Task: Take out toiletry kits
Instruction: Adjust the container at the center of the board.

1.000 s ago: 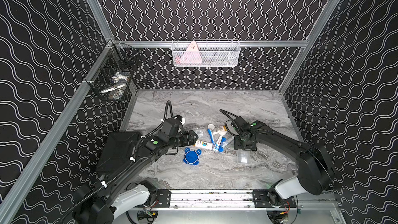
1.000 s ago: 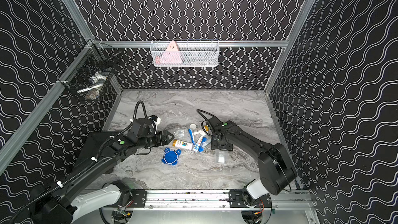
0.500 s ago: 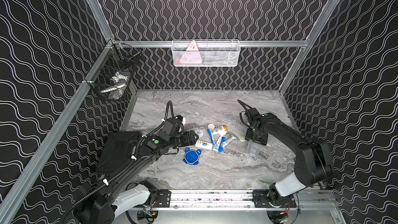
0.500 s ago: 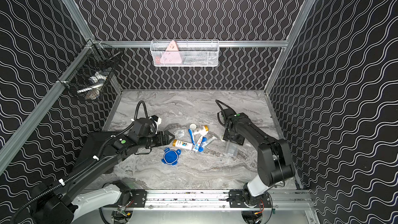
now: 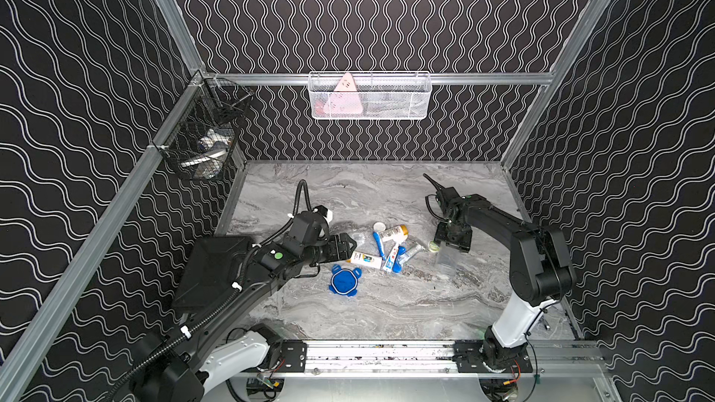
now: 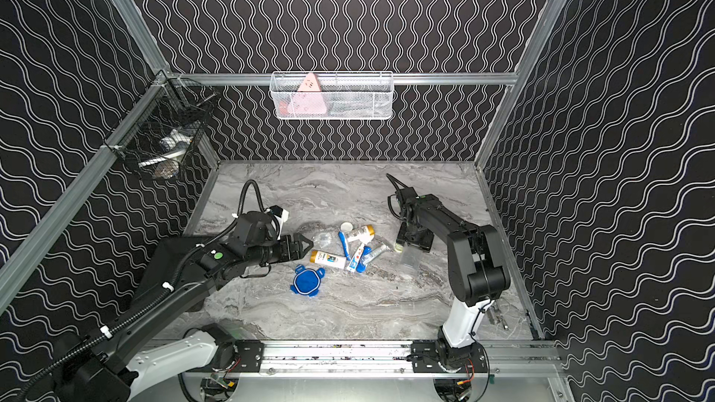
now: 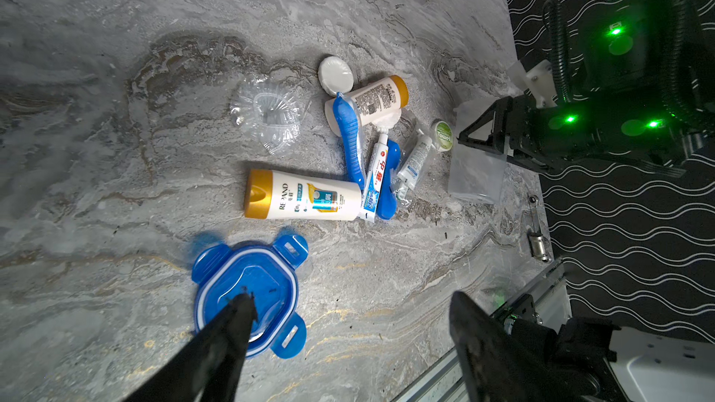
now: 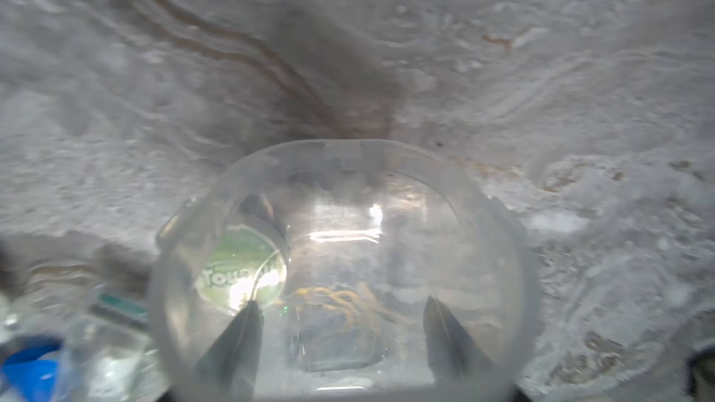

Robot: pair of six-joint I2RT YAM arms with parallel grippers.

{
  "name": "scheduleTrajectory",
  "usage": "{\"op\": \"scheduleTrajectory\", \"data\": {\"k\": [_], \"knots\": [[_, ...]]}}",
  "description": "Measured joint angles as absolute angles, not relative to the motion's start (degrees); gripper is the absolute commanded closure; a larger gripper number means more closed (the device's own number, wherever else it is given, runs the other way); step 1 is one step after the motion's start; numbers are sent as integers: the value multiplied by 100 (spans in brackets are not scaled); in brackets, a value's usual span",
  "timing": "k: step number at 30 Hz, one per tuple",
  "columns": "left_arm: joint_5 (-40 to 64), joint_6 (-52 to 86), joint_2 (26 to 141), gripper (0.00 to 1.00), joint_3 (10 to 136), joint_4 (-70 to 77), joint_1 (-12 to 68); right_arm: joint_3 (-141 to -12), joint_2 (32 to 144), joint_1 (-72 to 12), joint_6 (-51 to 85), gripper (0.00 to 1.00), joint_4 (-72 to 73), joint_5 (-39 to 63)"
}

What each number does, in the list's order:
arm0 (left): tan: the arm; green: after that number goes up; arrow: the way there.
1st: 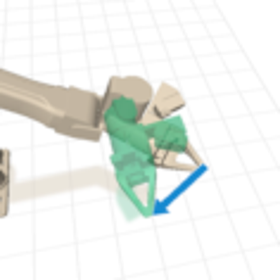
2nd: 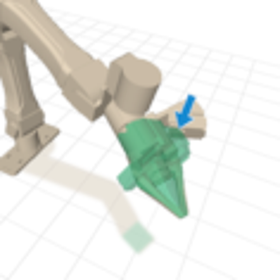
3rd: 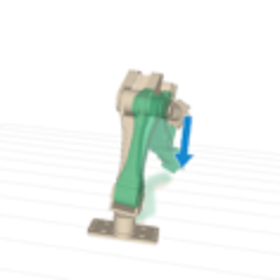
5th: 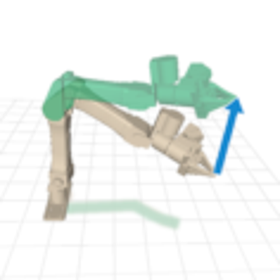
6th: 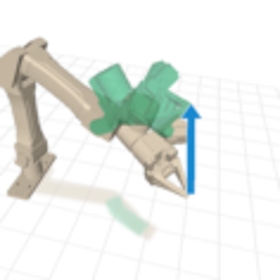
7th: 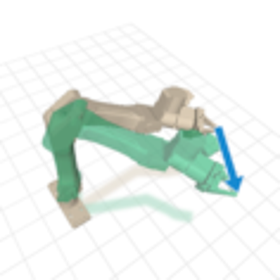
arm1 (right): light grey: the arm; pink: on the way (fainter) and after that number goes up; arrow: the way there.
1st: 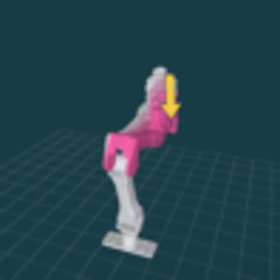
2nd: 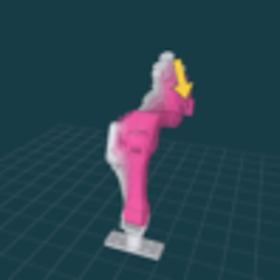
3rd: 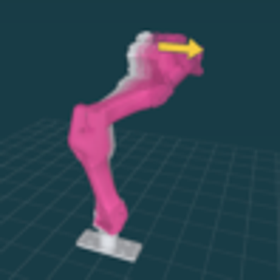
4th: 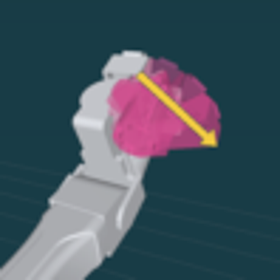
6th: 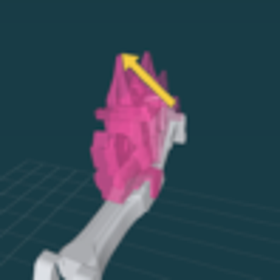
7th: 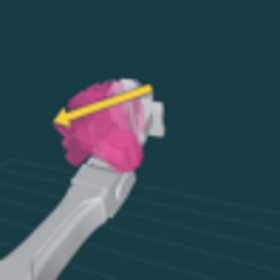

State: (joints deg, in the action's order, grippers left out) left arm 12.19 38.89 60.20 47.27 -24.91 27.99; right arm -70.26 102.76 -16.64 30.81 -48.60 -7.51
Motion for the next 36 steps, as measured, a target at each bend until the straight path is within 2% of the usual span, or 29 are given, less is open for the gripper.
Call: {"op": "scheduleTrajectory", "data": {"k": [4, 10, 13, 20, 23, 25, 27, 30, 34, 36], "knots": [[1203, 3887, 6084, 18, 4727, -2491, 2799, -7085, 10232, -1785, 3037, 38, -4650, -410], [1203, 3887, 6093, 18, 4727, -2491, 2794, -7061, 9843, -1780, 2939, 36, -4589, -462], [1201, 3889, 6093, 18, 4711, -2488, 2792, -6733, 9253, -1789, 2956, 33, -4456, -834], [1205, 3892, 6117, 19, 4648, -2475, 2788, -5054, 7411, -1791, 3168, 30, -3347, -1852], [1205, 3892, 6152, 19, 4648, -2475, 2783, -4888, 7535, -1796, 3227, 34, -3055, -1964], [1208, 3889, 6149, 19, 4648, -2475, 2783, -5155, 8027, -1806, 3332, 36, -3061, -2049], [1205, 3889, 6125, 18, 4639, -2473, 2783, -5245, 8239, -1887, 3420, 31, -3041, -2206], [1203, 3892, 6069, 19, 4565, -2434, 2783, -4790, 7749, -2095, 3540, 28, -2912, -2580], [1205, 3894, 6082, 18, 4556, -2403, 2783, -3728, 6530, -2602, 3516, 30, -2008, -3656], [1208, 3894, 6084, 18, 4556, -2381, 2781, -3461, 6462, -2788, 3387, 31, -1520, -4071]]}}
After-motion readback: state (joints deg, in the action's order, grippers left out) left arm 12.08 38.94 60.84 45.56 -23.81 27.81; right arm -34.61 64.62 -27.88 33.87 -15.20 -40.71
